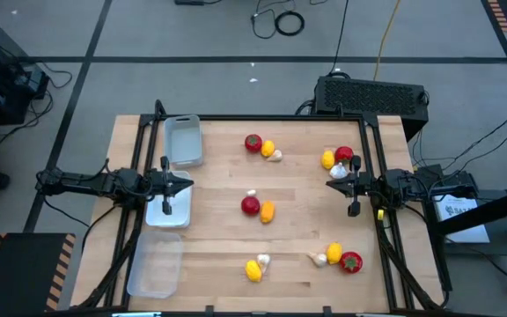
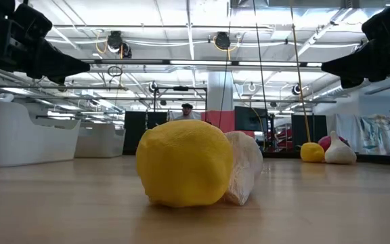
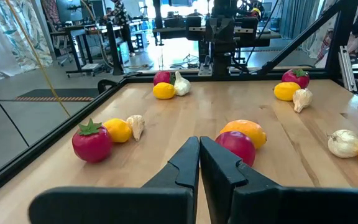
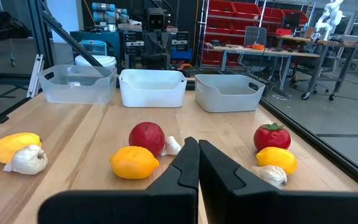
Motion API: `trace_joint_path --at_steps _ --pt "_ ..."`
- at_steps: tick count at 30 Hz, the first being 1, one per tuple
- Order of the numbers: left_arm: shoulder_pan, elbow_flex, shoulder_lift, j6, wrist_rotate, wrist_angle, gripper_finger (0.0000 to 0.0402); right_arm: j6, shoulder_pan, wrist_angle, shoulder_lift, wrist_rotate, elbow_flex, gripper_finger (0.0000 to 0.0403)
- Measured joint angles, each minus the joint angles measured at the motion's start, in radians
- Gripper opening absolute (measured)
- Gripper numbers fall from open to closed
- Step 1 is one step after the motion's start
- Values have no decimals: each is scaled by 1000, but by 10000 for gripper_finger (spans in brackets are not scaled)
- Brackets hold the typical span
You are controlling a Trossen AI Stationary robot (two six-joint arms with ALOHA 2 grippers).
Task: Sort produce into baskets
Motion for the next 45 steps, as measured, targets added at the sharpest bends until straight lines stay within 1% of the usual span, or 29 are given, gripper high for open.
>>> trace_joint_path --at_steps 31,32,35,36,40,42,45 --pt "0 0 0 16 0 18 22 0 0 0 0 0 0 0" --pt "0 0 0 -29 0 33 22 0 0 0 0 0 0 0" --pt "0 0 0 -244 0 73 22 0 0 0 0 0 0 0" --pt "0 0 0 -281 -2 85 22 -1 0 0 0 0 0 0" --pt "0 0 0 -314 -9 92 22 -49 0 5 0 66 0 0" --pt "0 0 0 -314 -19 95 22 -2 0 6 0 60 0 0" --pt "0 0 0 -314 -80 132 22 43 0 29 0 58 0 0"
